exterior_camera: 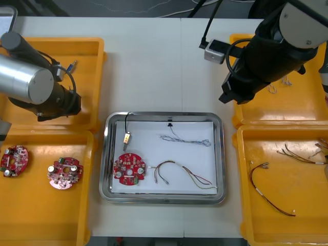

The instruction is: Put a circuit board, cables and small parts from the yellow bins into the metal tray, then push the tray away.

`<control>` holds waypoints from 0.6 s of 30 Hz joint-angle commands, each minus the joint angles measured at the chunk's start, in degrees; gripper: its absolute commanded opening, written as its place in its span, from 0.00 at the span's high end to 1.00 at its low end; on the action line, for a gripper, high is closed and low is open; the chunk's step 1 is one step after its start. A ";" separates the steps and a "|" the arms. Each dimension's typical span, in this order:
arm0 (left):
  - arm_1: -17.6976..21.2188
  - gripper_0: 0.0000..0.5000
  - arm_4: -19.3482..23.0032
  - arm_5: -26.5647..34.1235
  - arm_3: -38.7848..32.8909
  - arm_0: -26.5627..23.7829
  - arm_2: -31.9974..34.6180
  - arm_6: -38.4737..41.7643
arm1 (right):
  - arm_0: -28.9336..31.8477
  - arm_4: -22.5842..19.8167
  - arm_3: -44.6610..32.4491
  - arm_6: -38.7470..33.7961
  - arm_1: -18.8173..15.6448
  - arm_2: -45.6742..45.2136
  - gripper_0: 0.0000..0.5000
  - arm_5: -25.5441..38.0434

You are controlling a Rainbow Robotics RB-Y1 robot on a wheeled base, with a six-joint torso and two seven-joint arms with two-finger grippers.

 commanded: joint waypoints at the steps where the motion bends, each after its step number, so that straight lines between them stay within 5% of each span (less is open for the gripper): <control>1: -0.63 1.00 0.46 4.34 -4.92 -3.24 3.55 -5.14 | -1.31 -1.14 -2.18 -6.38 -1.44 -4.10 0.00 0.21; 18: -0.27 1.00 1.16 18.09 -16.17 -3.68 6.28 -2.86 | 4.49 -0.79 -5.96 -26.33 -6.19 -10.34 0.00 0.21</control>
